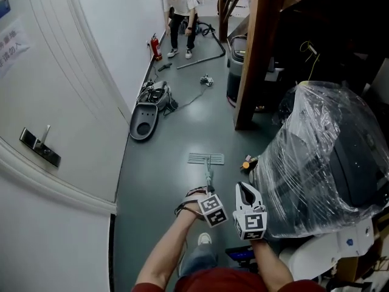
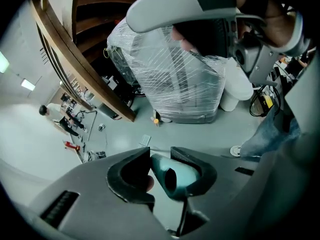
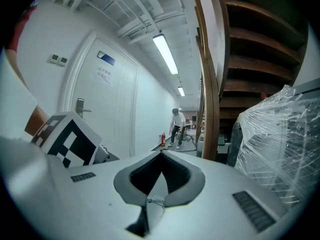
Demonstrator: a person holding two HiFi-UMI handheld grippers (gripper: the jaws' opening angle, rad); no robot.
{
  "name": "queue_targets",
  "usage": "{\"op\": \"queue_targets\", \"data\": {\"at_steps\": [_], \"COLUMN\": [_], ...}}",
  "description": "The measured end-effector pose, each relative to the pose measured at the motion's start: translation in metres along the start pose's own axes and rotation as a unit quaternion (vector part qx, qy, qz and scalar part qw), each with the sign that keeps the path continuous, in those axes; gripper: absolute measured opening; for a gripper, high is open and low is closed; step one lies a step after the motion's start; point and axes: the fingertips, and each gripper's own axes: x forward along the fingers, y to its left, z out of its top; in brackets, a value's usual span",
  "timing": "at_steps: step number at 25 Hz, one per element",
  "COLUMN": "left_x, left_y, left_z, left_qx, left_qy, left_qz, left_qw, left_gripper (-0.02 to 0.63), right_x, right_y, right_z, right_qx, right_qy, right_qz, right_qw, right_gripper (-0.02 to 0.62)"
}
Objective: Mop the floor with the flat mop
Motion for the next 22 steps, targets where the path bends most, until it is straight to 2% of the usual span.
{"op": "queue_targets", "data": {"at_steps": [6, 15, 22], "left_x": [0.011, 0.042, 0.063], "left_y": [0.055, 0.106, 0.155], "left_z": [-0.005, -0.007, 0.002], "left_qx": [0.001, 0.023, 0.016], "left_qy": [-0.011, -0.007, -0.012], "left_qz": [-0.005, -0.003, -0.001], "left_qw": [0.9999, 0.9997, 0.9998], "left_gripper": [0.138, 0.138, 0.138], "right_x": [0.050, 0.101, 0.156], "right_y": [0.000, -0.020, -0.038], "right_z": [0.011, 0.020, 0.019], "right_qx": [-0.001, 0.008, 0.016], "right_qy": [0.002, -0.008, -0.005], "right_qz": [-0.014, -0.036, -0.029], "right_qw": [1.000, 0.999, 0.999], "right_gripper": [0.018, 0.018, 0.018]}}
